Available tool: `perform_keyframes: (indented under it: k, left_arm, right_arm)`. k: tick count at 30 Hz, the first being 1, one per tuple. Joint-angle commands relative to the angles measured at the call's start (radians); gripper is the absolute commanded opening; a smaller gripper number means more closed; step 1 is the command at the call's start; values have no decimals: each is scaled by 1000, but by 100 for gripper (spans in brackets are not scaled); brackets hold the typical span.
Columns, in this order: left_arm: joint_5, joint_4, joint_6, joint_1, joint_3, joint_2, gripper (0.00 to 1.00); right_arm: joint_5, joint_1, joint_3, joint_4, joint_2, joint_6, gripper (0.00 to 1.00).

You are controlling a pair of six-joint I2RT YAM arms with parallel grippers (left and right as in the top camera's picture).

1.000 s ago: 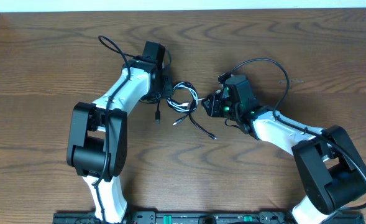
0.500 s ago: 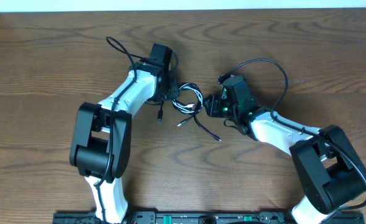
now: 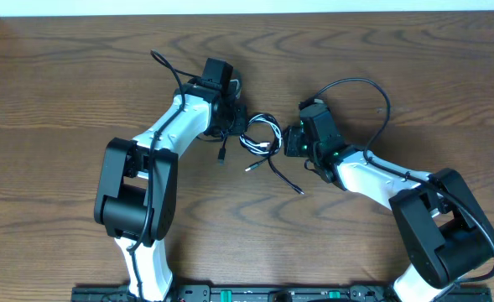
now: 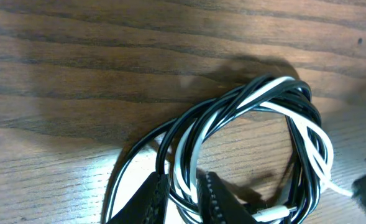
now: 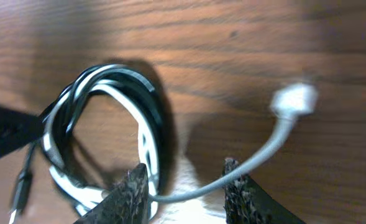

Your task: Untangle cables

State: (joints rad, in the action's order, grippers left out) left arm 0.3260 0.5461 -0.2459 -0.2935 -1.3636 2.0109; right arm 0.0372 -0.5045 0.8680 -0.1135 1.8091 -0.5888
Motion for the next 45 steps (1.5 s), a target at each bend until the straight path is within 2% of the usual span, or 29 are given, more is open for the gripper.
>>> perform_keyframes:
  k: [1,15,18,24,25,27,28,33,34,36,39,41,45]
  left_arm:
    - [23,13,24,-1,13,15,33]
    - [-8,19,12,-1,26,15,34]
    - [-57,3,-21,-7,45,15,34]
    - [-54,-41,-22,-40,70,16,34]
    - [-58,-51,-22,-47,76,16,29]
    - [-58,-59,-21,-57,80,16,12]
    - [-58,-59,-21,-57,80,16,8]
    - [-49,-56,-20,-48,77,12,7]
    - [-45,-54,-20,-45,77,8,7]
    - [-41,-42,32,-35,77,-18,7]
    - [15,-16,245,-21,77,-109,8]
    - [14,-8,280,-21,77,-153,7]
    - [62,10,331,-21,77,-211,8]
  right_arm:
    - [-134,-7,0,0,11,-36,38]
    - [-132,-8,0,2,11,-36,38]
    - [-132,-8,0,1,11,-35,38]
    - [-132,-8,0,1,11,-35,38]
    - [-132,-8,0,1,11,-35,37]
    - [-132,-8,0,1,11,-35,37]
    - [-132,-8,0,2,11,-35,36]
    - [-82,-8,0,2,11,-34,32]
    - [-60,-8,0,-2,11,-27,33]
    - [27,2,1,-21,7,19,27]
    - [344,82,3,-50,-56,101,28]
    - [470,135,4,-55,-105,82,28]
    - [666,264,9,-82,-229,-28,38]
